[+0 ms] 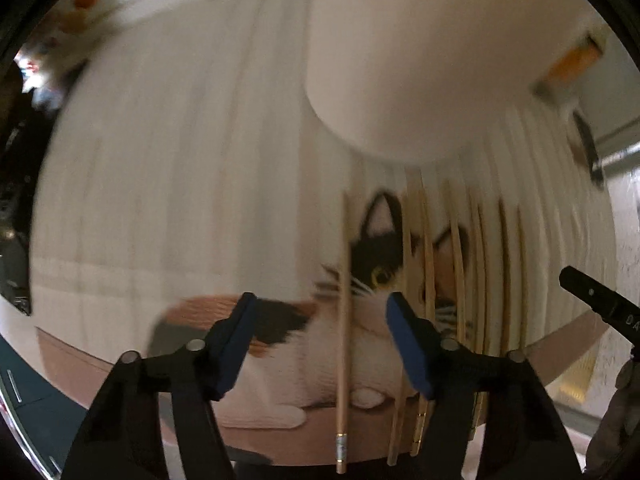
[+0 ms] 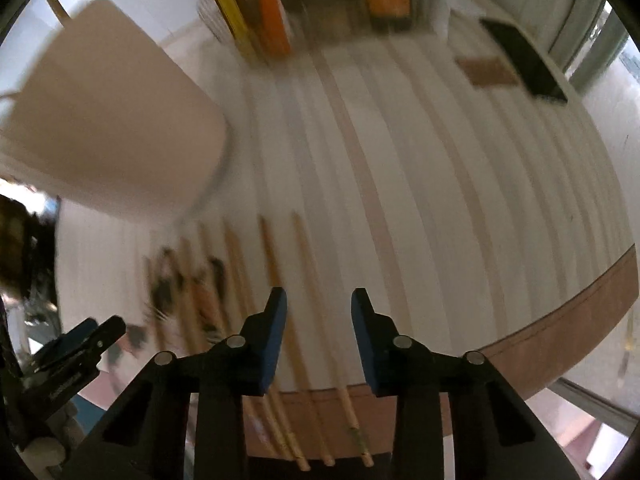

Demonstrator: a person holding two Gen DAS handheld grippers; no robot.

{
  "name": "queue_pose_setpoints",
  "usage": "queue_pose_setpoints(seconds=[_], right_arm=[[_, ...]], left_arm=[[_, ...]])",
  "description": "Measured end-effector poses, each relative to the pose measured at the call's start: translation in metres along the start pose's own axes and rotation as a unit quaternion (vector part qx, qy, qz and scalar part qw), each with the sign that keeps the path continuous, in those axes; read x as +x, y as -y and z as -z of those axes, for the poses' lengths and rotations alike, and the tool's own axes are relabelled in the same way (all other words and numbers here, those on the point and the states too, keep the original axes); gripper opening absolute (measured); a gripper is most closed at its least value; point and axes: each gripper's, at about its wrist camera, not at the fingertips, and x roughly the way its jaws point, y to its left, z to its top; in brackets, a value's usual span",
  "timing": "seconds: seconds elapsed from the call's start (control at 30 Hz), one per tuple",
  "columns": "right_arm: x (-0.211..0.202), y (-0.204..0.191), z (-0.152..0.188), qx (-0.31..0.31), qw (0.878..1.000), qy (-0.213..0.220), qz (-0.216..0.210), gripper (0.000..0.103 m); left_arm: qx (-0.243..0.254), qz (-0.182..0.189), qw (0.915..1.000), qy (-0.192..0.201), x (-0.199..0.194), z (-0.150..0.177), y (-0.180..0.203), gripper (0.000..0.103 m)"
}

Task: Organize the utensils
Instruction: 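Move the left tool back and grasp a chopstick while the right tool grasps another, then carry the left tool's chopstick up to the holder while the right tool carries its chopstick there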

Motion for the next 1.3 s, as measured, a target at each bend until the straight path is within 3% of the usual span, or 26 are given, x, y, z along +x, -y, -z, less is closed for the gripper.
queue_pose_setpoints(seconds=[0.13, 0.2, 0.3, 0.37, 0.43, 0.47, 0.87, 1.3], right_arm=[[0.019, -0.001, 0.006, -0.014, 0.999, -0.032, 0.008, 0.035], [0.027, -0.002, 0.009, -0.026, 0.999, -0.043, 0.014, 0.035], [0.040, -0.004, 0.012, -0.039, 0.997, -0.056, 0.023, 0.035], [0.045, -0.006, 0.016, -0.050, 0.996, -0.062, 0.030, 0.030], [0.046, -0.010, 0.018, -0.073, 0.995, -0.056, 0.043, 0.008], [0.046, -0.009, 0.019, -0.076, 0.994, -0.054, 0.051, 0.007], [0.043, 0.022, 0.022, -0.078, 0.992, -0.072, 0.075, 0.007], [0.058, -0.022, -0.002, -0.097, 0.988, -0.077, 0.097, 0.007]], left_arm=[[0.023, -0.017, 0.9994, -0.018, 0.021, 0.004, 0.014, 0.036], [0.026, -0.031, 0.9989, -0.024, 0.028, 0.006, 0.015, 0.017], [0.024, -0.040, 0.9988, -0.014, 0.030, 0.010, 0.011, 0.005], [0.018, -0.044, 0.9988, -0.013, 0.031, 0.013, 0.005, 0.005], [0.017, -0.050, 0.9986, -0.011, 0.035, 0.017, -0.002, 0.005], [0.017, -0.051, 0.9985, -0.010, 0.035, 0.018, -0.002, 0.005], [0.009, -0.051, 0.9986, -0.009, 0.040, 0.027, 0.003, 0.005], [0.002, -0.057, 0.9984, 0.000, 0.032, 0.018, 0.001, 0.004]])
